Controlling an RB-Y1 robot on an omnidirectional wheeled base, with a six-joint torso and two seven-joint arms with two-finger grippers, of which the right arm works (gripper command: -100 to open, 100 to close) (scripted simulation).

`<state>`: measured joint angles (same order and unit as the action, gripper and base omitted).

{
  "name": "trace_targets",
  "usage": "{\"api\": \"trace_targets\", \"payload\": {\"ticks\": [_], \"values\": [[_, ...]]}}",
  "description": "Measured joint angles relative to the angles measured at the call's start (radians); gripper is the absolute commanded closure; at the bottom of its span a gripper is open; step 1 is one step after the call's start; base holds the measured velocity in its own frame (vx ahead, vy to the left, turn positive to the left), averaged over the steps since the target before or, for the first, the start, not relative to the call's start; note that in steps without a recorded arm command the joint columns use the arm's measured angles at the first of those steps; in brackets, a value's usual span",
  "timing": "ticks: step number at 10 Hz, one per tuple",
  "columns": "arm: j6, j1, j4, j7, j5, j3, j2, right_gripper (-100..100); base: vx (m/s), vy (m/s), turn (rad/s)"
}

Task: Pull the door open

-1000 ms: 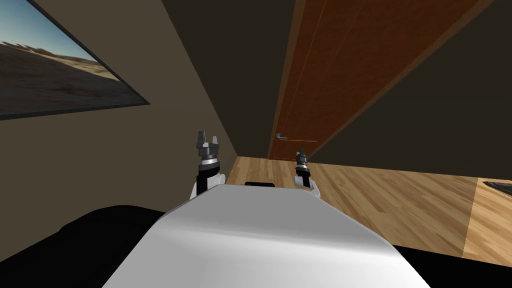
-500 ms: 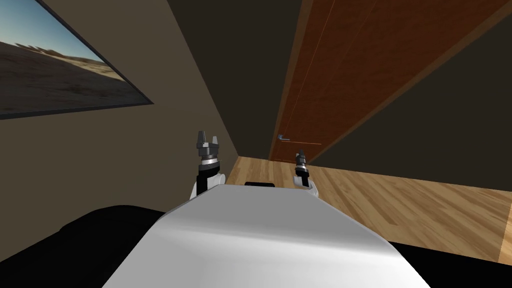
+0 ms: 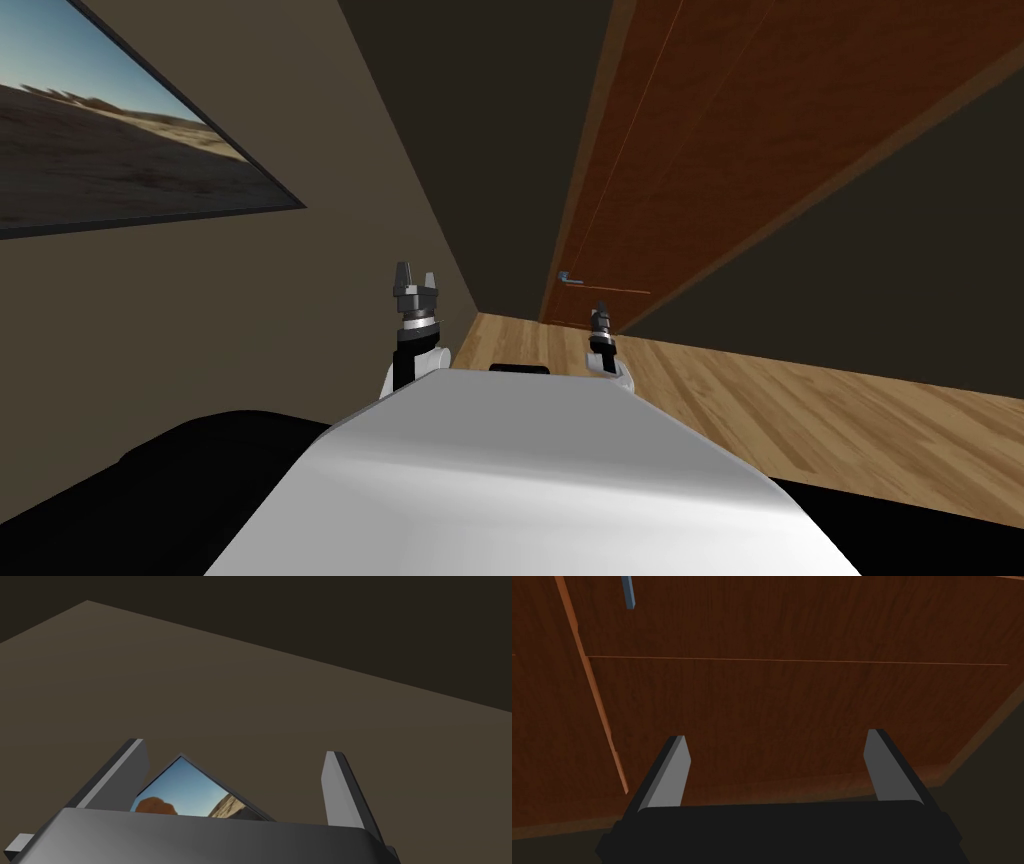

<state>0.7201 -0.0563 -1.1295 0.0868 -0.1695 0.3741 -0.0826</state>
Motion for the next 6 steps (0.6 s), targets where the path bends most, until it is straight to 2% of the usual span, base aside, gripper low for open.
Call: {"api": "trace_targets", "payload": {"ticks": [4,6], "values": [[0.02,0.054,0.125,0.007,-0.009,0.039,0.003,-100,0.079,-0.05,0.129],[0.03,0.072,0.172,0.013,-0.012,0.053,0.002,-100,0.051,-0.037,0.055]]}}
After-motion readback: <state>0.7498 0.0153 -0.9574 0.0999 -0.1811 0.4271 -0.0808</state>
